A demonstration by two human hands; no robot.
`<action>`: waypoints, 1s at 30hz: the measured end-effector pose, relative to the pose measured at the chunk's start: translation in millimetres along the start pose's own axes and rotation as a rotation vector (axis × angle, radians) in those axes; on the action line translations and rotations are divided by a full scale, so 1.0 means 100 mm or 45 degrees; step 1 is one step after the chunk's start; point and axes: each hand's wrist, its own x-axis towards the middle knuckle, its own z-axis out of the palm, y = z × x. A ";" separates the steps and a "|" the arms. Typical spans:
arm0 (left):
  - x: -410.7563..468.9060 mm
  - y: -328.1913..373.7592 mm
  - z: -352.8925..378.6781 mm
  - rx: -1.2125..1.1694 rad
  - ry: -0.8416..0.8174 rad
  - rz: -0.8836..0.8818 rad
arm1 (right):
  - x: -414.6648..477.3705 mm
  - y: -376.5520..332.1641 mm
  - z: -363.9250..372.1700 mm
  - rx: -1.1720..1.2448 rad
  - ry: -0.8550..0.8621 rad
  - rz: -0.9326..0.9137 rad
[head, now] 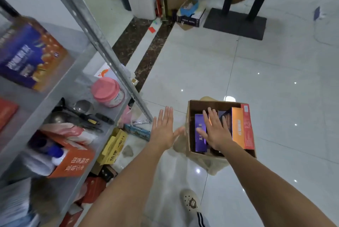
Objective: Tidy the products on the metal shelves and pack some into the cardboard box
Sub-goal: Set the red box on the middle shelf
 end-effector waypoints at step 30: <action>-4.53 -2.26 -1.18 0.185 0.468 -0.896 | -1.50 -4.94 -1.15 -0.567 0.057 -1.450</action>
